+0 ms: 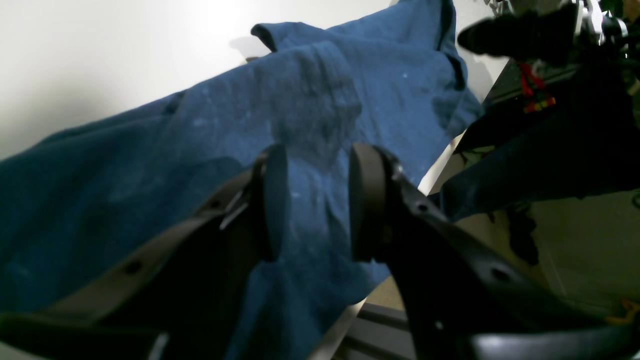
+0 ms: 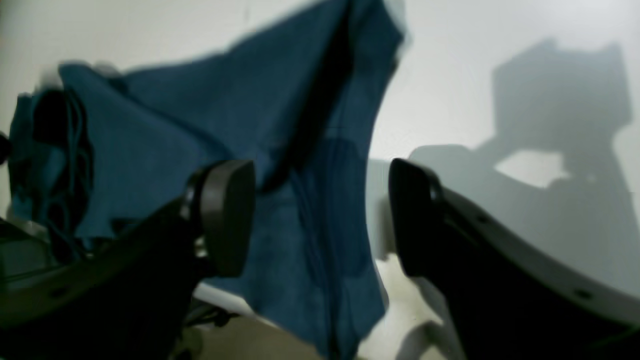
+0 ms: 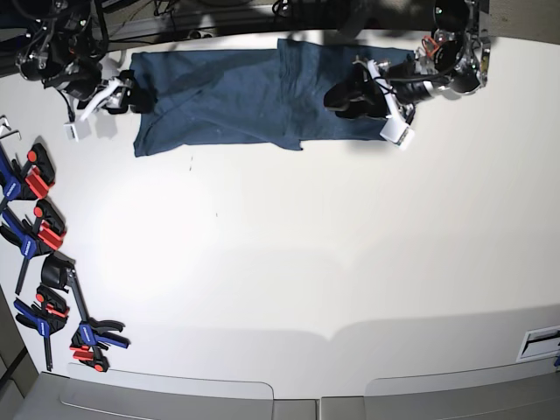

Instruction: Fold the T-shirt properly

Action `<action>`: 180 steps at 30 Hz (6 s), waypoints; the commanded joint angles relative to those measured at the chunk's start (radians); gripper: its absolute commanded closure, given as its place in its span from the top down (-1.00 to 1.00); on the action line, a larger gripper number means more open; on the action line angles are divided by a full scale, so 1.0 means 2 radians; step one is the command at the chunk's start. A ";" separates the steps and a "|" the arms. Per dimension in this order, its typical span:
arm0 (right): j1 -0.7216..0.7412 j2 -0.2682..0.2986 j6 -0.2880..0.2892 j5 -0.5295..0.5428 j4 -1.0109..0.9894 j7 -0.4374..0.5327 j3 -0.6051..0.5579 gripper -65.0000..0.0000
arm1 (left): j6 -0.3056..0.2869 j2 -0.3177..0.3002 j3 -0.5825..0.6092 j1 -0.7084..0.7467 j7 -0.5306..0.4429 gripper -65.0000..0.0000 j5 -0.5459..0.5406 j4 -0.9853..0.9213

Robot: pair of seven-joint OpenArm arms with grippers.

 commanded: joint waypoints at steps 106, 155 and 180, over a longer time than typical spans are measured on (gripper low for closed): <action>0.043 -0.040 -0.059 -0.047 -0.029 0.019 -0.024 -0.89 | -0.004 -0.002 -0.012 -0.003 -0.012 -0.42 -0.013 0.010; 0.074 -0.221 0.003 -0.011 0.083 0.019 -0.400 -1.00 | -0.004 -0.060 -0.152 0.090 -0.005 -1.00 0.027 0.007; 0.081 -0.264 -0.014 -0.172 0.083 0.115 -0.514 -0.63 | -0.004 -0.059 -0.152 0.090 -0.007 -1.00 0.027 0.007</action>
